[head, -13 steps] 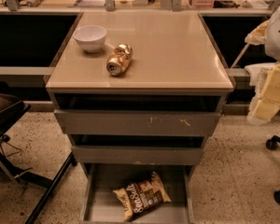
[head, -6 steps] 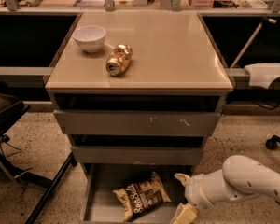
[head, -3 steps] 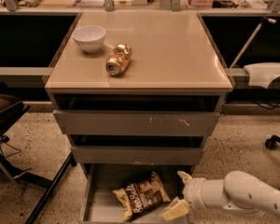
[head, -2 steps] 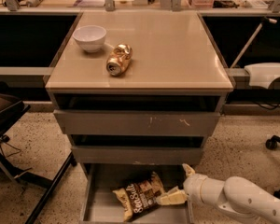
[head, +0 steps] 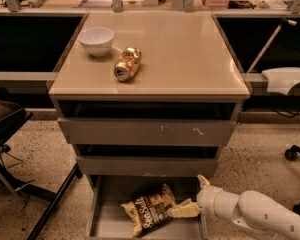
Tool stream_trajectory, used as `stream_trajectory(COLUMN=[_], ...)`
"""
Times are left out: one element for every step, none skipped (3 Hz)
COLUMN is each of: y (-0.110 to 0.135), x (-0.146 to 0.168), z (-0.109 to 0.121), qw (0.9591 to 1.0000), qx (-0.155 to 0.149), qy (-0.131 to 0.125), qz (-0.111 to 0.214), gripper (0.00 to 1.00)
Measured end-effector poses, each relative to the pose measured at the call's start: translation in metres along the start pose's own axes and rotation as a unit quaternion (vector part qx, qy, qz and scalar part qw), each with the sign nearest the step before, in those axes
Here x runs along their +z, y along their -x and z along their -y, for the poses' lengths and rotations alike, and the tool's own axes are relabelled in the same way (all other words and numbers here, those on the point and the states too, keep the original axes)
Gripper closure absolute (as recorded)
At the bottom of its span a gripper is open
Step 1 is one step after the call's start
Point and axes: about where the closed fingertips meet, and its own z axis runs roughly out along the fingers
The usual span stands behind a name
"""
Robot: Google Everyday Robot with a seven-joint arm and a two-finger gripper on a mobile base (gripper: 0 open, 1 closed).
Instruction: Pick brown chip bag from bottom drawer and place on counter
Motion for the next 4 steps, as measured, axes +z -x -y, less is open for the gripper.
stream_trajectory(y=[-0.022, -0.056, -0.091, -0.117], x=[0.037, 0.11, 0.172, 0.185], z=[-0.019, -0.053, -0.071, -0.078], qw=[0.9993, 0.9947, 0.9857, 0.9816], qx=[0.027, 0.088, 0.165, 0.188], qy=[0.025, 0.051, 0.032, 0.018], qz=[-0.006, -0.015, -0.017, -0.025], gripper=[0.0, 0.0, 0.0, 0.0])
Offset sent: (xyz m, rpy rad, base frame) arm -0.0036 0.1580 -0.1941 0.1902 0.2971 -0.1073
